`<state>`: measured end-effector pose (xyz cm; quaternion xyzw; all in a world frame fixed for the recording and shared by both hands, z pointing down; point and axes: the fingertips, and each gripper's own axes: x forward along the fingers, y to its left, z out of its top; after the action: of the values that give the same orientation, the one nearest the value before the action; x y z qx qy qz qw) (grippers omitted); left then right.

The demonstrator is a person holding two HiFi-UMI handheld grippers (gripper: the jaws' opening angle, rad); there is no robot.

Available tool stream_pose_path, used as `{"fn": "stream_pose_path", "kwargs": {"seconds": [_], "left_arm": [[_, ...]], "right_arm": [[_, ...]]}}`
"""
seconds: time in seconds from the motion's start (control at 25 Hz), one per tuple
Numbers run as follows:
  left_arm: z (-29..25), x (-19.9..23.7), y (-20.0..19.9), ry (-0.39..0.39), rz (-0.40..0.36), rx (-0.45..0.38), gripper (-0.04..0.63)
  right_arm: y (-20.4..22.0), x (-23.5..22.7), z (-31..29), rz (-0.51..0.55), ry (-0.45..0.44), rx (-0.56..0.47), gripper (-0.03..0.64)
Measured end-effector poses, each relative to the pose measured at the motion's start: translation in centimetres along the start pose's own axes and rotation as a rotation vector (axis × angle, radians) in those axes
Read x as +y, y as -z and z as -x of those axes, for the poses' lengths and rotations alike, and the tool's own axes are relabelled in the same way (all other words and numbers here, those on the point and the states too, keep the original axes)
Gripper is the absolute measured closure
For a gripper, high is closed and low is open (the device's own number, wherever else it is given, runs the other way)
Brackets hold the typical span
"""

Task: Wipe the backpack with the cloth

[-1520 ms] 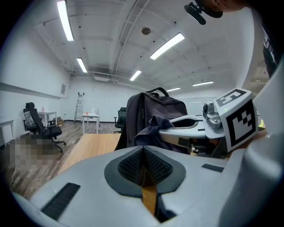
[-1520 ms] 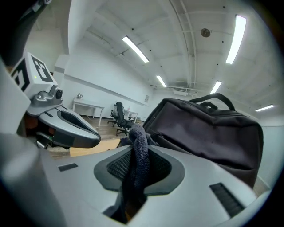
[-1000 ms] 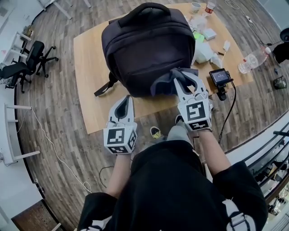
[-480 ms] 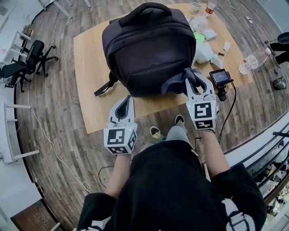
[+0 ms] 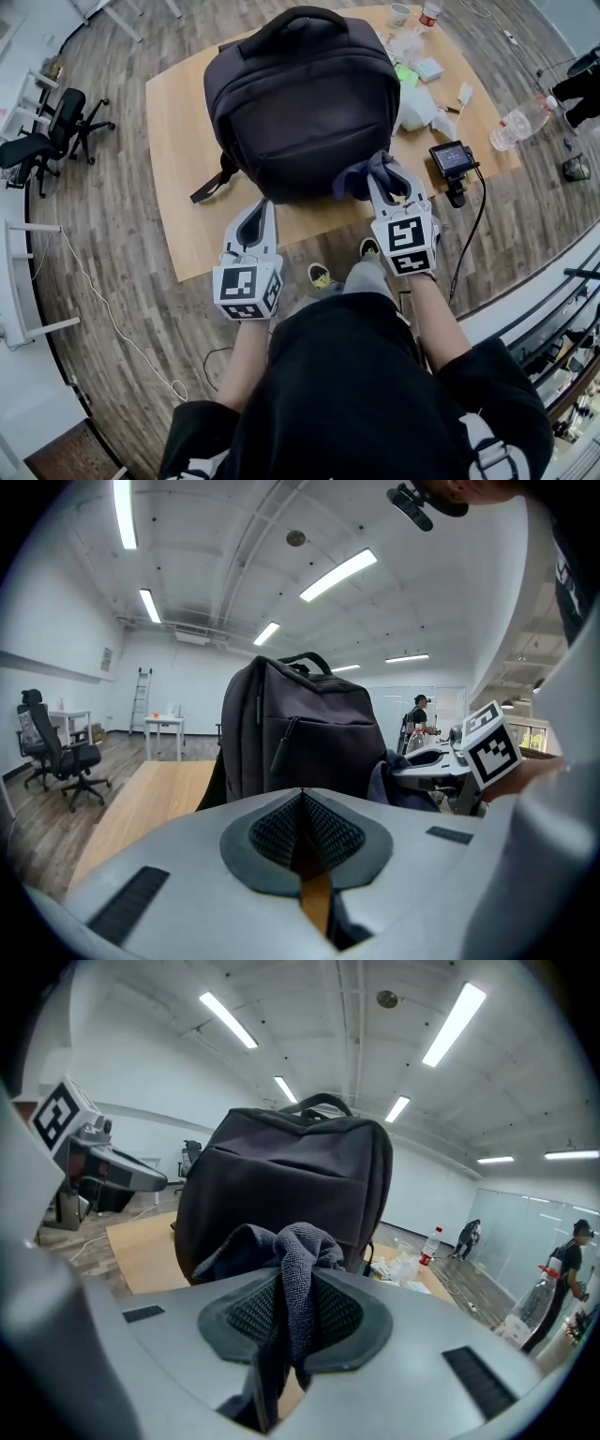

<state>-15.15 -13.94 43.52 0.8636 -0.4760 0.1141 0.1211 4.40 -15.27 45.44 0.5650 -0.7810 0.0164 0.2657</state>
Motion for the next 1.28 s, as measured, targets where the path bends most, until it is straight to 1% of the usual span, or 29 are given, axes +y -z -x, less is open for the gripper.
{"fn": "stream_pose_path", "kwargs": {"seconds": [0.2, 0.28, 0.36, 0.48, 0.64, 0.8, 0.84, 0.92, 1.0, 1.04, 1.12, 1.28], "left_arm": [[0.4, 0.1, 0.5, -0.008, 0.006, 0.003, 0.577], [0.9, 0.6, 0.6, -0.020, 0.010, 0.004, 0.577], [1.3, 0.9, 0.7, -0.034, 0.016, 0.003, 0.578], [2.1, 1.5, 1.0, -0.058, 0.022, -0.001, 0.578], [3.9, 3.0, 1.2, -0.111, 0.031, 0.001, 0.578], [5.6, 4.4, 1.2, -0.166, 0.037, -0.002, 0.578], [5.9, 4.6, 1.3, -0.177, 0.037, -0.002, 0.577], [6.3, 5.1, 1.5, -0.196, 0.040, -0.001, 0.578], [6.6, 5.2, 1.7, -0.206, 0.044, 0.004, 0.578], [6.6, 5.1, 1.8, -0.208, 0.045, 0.006, 0.578], [6.7, 4.9, 1.9, -0.207, 0.045, 0.008, 0.578], [6.1, 4.5, 2.0, -0.199, 0.043, 0.014, 0.578]], "right_arm": [[-1.0, 2.1, -0.3, -0.016, -0.035, -0.005, 0.535], [-1.9, 4.1, -0.5, -0.020, -0.094, -0.020, 0.535], [-3.1, 6.7, -1.1, 0.000, -0.162, -0.040, 0.535], [-4.6, 9.6, -2.2, 0.037, -0.196, -0.054, 0.535], [-7.3, 14.0, -3.3, 0.032, -0.314, -0.095, 0.535], [-8.8, 17.0, -4.7, 0.048, -0.355, -0.130, 0.535], [-8.8, 17.5, -4.9, 0.055, -0.371, -0.132, 0.535], [-8.1, 19.1, -5.3, 0.063, -0.432, -0.117, 0.535], [-6.5, 20.9, -5.8, 0.076, -0.497, -0.073, 0.535], [-5.5, 21.6, -6.0, 0.085, -0.515, -0.049, 0.535], [-4.2, 21.9, -6.1, 0.094, -0.523, -0.025, 0.535], [-3.2, 20.8, -5.9, 0.086, -0.521, -0.021, 0.537]]}}
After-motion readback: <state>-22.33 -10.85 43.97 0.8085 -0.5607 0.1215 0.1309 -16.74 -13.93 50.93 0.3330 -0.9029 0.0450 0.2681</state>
